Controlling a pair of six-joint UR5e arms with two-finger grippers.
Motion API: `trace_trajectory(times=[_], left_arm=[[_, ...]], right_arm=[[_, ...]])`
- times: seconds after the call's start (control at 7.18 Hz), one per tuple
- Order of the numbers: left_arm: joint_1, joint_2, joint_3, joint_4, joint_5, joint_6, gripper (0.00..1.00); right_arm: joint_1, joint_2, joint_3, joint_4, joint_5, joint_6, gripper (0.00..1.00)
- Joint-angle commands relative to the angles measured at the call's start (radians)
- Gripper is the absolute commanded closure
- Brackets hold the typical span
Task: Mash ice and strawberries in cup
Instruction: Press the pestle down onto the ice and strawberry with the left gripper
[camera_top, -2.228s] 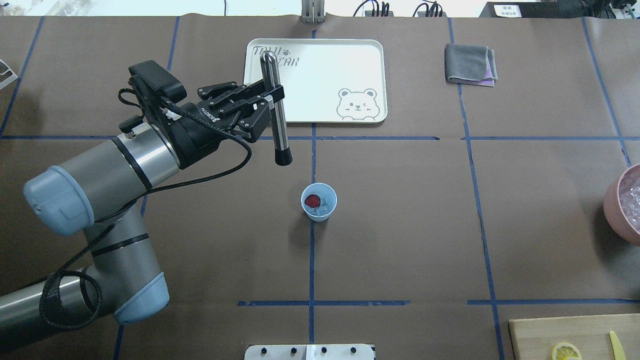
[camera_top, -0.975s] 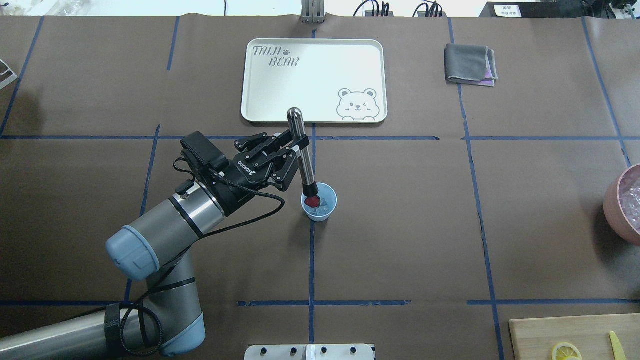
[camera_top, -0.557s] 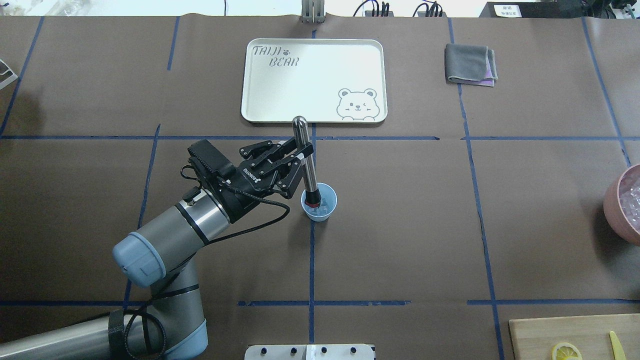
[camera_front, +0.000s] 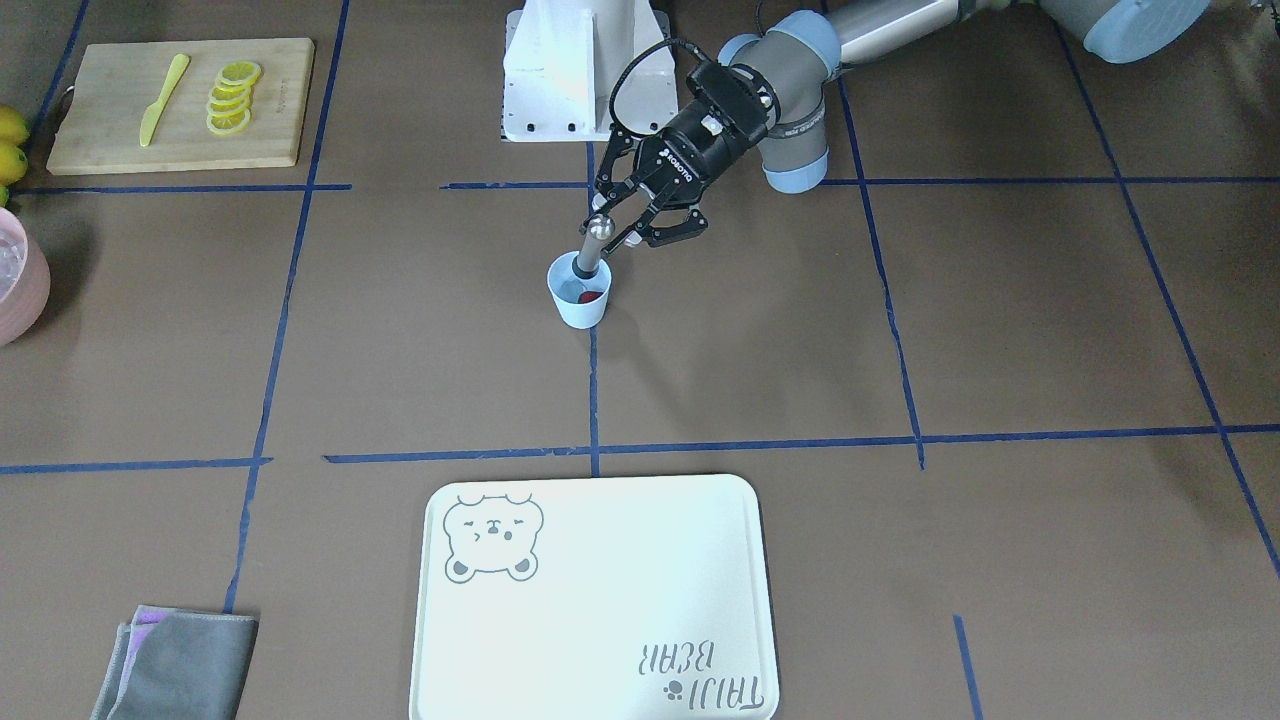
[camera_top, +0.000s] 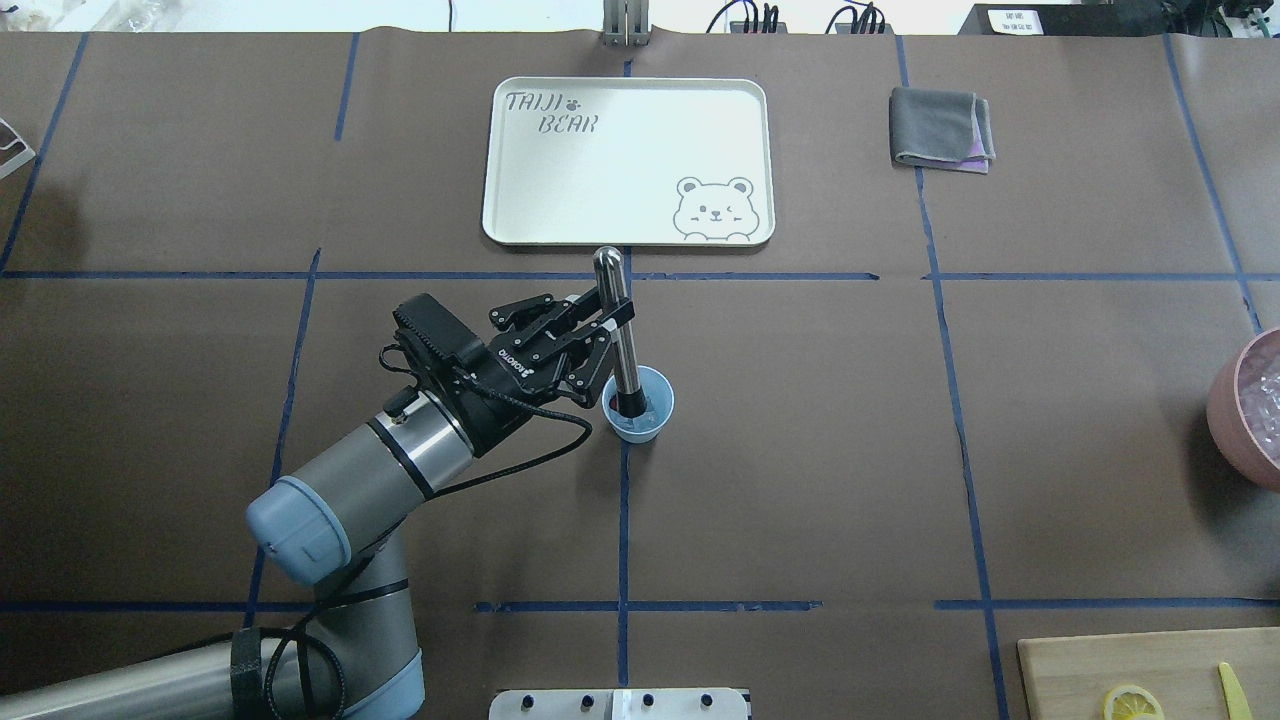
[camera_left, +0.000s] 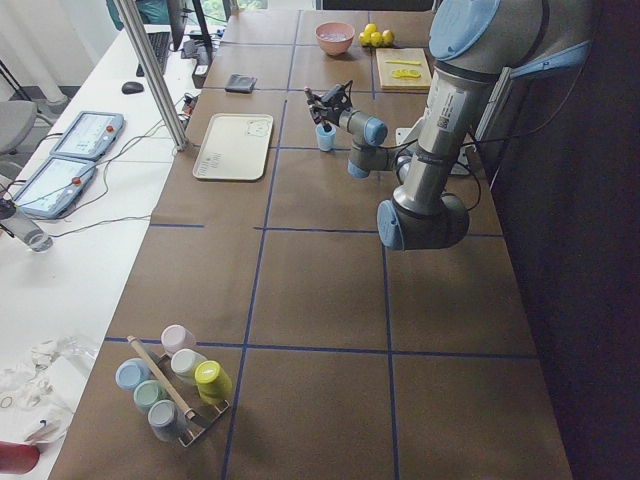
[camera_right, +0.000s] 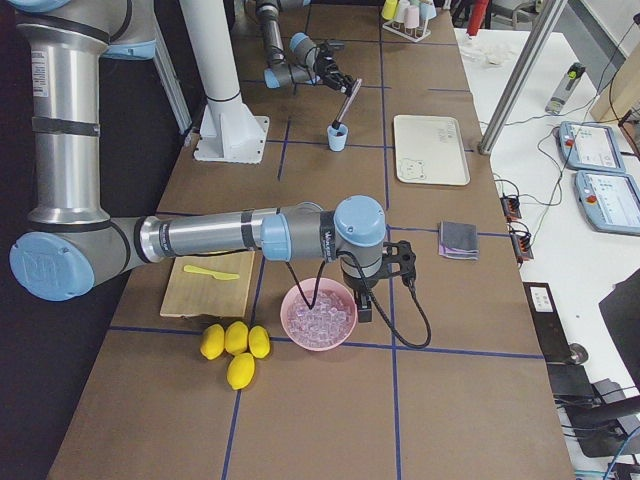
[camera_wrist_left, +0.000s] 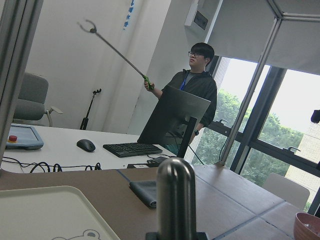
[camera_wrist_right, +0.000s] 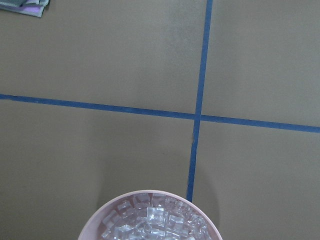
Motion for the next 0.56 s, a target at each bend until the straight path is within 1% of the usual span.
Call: trace_trajectory(times=[0.0,0.42], left_arm=[[0.0,-0.029,0.032,0.0,0.002,0.0,1.0],[0.0,-0.031,0.04,0.0,0.001,0.0,1.0]], right_arm=[[0.0,-0.001,-0.001,0.0,0.0,0.0,0.01],[0.0,0.001,-0.004,0.0,0.0,-0.001,0.01]])
